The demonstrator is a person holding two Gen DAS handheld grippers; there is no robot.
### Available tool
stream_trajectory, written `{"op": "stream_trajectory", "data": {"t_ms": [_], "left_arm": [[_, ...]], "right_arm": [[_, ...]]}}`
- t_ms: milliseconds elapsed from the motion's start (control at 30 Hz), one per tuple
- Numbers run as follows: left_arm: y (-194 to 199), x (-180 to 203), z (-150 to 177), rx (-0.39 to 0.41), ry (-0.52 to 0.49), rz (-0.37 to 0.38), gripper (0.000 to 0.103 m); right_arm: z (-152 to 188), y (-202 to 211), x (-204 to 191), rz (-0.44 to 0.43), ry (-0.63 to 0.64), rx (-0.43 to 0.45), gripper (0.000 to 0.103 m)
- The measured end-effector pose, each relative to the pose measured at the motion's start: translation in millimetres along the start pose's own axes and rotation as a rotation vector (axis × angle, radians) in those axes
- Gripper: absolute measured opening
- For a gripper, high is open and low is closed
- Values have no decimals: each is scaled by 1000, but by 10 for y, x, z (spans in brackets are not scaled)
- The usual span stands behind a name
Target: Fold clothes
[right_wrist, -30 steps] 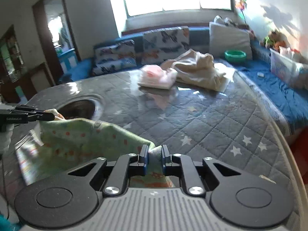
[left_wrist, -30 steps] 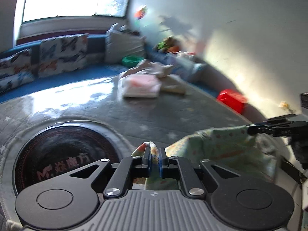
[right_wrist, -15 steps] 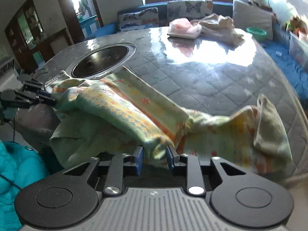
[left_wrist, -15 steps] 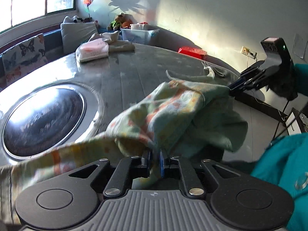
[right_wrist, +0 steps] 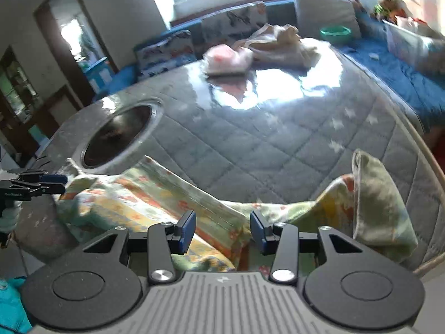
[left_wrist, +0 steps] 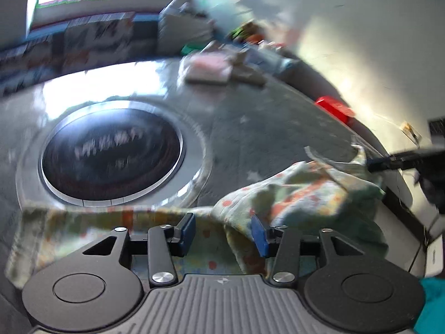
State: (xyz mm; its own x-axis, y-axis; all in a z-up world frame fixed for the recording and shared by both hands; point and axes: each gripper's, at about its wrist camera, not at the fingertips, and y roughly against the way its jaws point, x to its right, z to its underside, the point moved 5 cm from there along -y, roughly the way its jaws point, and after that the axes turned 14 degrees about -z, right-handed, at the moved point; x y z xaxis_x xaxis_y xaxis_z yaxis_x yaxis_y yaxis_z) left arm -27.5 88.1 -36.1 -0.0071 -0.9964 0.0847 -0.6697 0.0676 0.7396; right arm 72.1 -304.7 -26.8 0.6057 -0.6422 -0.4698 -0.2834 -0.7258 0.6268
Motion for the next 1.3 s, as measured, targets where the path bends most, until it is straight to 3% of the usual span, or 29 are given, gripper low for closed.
{"op": "stream_trajectory", "data": {"t_ms": [133,233,300,400,633,700,767,1100,1300], "left_arm": [[-89,6,6,-28,43,23,48],[-98,63,10,-25,21,28,44],[-97,98,16,-22,1,29,34],[-91,114,7,-17,-7,27,22],[-113,111,-3,-22,5,34,23],[-90,137,-25,-4,-20,40,15],[-49,153,-70,29,-48,27,13],[-22,-252,-707,198,-24,-143,12],[-249,-610,-1087,232,-8,-258,12]], "right_arm": [[95,-97,33,7,-13,-25,41],[91,-154,41,28,-2,-27,28],[72,-177,17,54,23,-42,15],[28,-168,-49,79,77,-59,6],[-180,-174,-319,111,252,-69,4],[-255,-200,-372,123,293,-73,4],[-359,-226,-416,134,336,-74,4],[-1238,-528,-543,170,508,29,4],[-1792,-1102,-439,190,499,69,4]]}}
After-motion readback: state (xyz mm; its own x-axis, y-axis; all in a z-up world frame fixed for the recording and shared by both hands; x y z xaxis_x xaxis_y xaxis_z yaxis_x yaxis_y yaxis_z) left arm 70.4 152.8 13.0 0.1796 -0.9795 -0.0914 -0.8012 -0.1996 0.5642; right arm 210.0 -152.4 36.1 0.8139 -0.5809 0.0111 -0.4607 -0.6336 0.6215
